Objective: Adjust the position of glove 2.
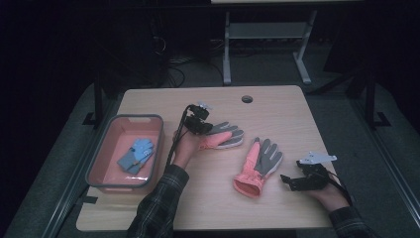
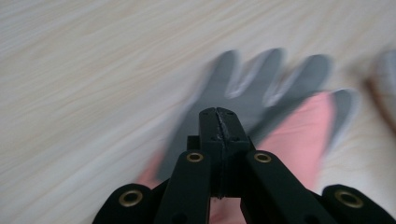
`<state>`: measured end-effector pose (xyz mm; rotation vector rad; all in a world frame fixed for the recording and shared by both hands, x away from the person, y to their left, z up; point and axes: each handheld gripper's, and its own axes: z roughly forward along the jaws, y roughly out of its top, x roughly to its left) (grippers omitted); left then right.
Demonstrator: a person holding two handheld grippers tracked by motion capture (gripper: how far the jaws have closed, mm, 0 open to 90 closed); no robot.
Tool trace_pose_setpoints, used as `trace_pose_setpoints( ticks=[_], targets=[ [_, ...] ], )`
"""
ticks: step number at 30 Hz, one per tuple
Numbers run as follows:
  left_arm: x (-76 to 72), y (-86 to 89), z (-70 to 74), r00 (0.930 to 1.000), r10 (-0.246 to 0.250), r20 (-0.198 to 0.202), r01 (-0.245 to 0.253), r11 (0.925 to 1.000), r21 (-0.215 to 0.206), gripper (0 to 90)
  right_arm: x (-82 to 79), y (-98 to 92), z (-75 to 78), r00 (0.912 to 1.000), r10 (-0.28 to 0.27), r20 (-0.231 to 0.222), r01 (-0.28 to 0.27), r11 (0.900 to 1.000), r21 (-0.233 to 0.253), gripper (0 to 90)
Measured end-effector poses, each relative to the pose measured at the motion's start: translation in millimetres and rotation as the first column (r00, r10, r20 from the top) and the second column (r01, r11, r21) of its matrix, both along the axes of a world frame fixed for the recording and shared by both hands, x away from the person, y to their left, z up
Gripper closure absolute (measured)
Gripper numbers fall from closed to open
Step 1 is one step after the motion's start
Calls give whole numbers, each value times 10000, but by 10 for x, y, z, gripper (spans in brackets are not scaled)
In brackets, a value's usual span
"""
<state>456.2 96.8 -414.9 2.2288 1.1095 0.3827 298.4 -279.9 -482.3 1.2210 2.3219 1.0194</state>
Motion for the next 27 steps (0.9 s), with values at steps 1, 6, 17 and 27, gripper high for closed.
trace_pose_setpoints(
  ticks=[1,6,17,27],
  targets=[
    [16,56,-12,9999,87,-72,-87,10000,38,897,0,0,0,10000,-1,0,1,10000,0,141],
    [-12,141,-83,9988,270,-418,-261,9994,220,897,0,0,0,10000,-1,5,1,10000,-4,141],
    [-319,125,-73,9946,-366,-970,382,9992,149,897,0,0,0,10000,0,-1,0,10000,-2,141],
    [-650,222,-80,9937,-702,-877,656,9963,-548,832,0,2,0,10000,0,13,0,10000,-24,141]
  ],
)
